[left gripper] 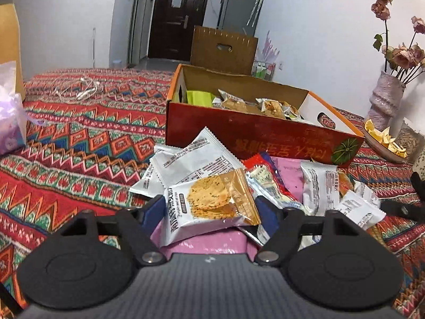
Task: Organize snacks
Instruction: 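Grasp a white cracker packet with the left tool while the right tool grasps a white packet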
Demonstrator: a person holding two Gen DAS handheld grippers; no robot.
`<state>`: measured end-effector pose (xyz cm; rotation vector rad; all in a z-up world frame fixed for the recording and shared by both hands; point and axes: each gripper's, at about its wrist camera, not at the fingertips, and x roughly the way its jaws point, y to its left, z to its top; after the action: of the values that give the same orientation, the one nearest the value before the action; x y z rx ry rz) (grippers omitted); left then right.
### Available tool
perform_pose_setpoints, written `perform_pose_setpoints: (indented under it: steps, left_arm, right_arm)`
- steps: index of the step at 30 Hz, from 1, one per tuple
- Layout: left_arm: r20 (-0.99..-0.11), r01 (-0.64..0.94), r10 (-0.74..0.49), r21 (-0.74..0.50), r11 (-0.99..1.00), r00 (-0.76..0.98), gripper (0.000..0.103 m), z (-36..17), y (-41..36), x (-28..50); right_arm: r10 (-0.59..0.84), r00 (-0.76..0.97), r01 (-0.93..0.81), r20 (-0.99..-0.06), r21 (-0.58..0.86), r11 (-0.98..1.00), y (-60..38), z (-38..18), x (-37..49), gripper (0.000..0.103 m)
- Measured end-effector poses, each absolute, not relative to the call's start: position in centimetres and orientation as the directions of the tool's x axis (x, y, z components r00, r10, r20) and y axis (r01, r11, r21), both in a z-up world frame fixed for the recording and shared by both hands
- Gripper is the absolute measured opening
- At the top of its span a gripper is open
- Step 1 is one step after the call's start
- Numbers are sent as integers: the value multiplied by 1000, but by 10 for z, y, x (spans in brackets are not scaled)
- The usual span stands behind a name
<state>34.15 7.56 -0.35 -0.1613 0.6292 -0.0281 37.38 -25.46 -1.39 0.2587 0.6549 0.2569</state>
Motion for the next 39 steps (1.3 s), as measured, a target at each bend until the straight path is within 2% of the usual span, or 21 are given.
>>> perform_pose_setpoints:
  steps: [3,6,8,13,21,39]
  left_arm:
    - [-570,-12,-91,-173,985,816,59,-3,78,343]
    - [-567,0,-100,-174,985,818,53,-1,78,342]
    - [-564,5,-104,-173,985,819,51,1,78,339]
    - [-549,4,-118,-205,979,827,49,9,78,323]
    - [-530,8,-118,-206,979,840,49,24,69,286]
    - [-504,107,-176,-164,981,846,49,45,25,206]
  right_arm:
    - [317,765,-102,-560,381,919,-252,-22,401,84]
    - [276,768,-94,-578,324,941,-237,-29,421,72]
    - [231,771,-107,-593,237,966,-227,-30,427,50]
    - [213,775,-143,-595,163,976,-229,-27,418,41]
    - [228,763,-172,-605,149,974,-246,-22,375,40]
    - [291,784,-227,-549,184,956,-270,1,236,40]
